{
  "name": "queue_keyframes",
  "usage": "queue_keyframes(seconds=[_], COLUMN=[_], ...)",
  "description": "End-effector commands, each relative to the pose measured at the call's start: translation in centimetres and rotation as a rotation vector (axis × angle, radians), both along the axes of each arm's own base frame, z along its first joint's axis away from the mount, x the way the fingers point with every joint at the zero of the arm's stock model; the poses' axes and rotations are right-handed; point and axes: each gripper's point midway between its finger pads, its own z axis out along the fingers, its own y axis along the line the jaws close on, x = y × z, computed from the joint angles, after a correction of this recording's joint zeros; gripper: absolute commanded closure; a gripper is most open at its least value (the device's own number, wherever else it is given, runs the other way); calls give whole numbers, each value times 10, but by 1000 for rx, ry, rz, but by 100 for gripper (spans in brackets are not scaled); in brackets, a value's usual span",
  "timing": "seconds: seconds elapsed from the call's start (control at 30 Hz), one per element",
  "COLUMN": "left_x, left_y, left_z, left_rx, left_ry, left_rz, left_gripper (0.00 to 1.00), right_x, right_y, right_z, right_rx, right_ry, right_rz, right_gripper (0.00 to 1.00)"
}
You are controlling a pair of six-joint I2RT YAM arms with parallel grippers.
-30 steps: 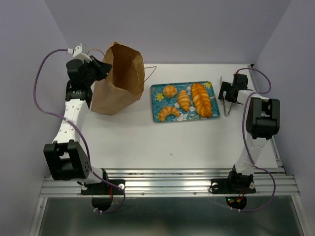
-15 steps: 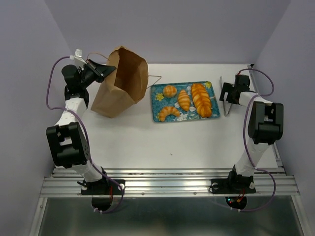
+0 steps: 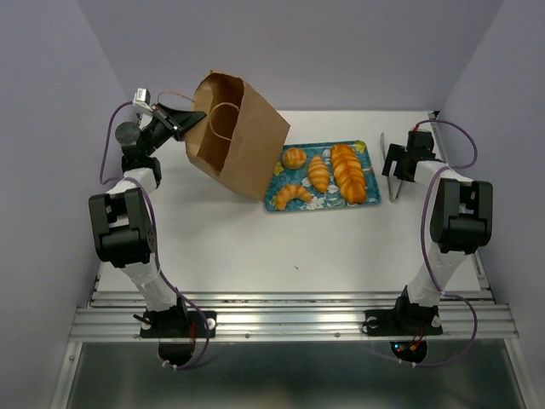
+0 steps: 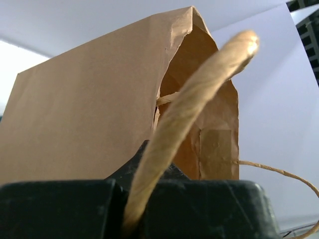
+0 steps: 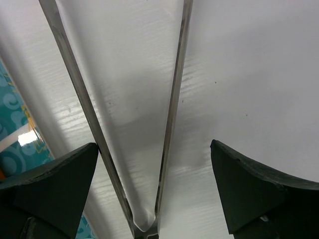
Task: Take the fake bread out of the paper bag
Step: Adjust the paper bag at the center of the board.
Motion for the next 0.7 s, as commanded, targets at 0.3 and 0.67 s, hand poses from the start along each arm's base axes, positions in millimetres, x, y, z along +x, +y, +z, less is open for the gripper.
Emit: queue_keyframes(seconds=[0.3, 0.67], left_x=[13, 30], left_y=[12, 44], left_z=[-17, -38], left_rx=[89, 159], left_ry=[43, 78], left_rz=[98, 258], left_gripper=[100, 59], right_x=[1, -5], right_y=[-10, -13], right_z=[23, 24], right_rx=[-34, -53], right_ry=[-60, -50], right_rz=[-38, -48], right_gripper=[0, 0])
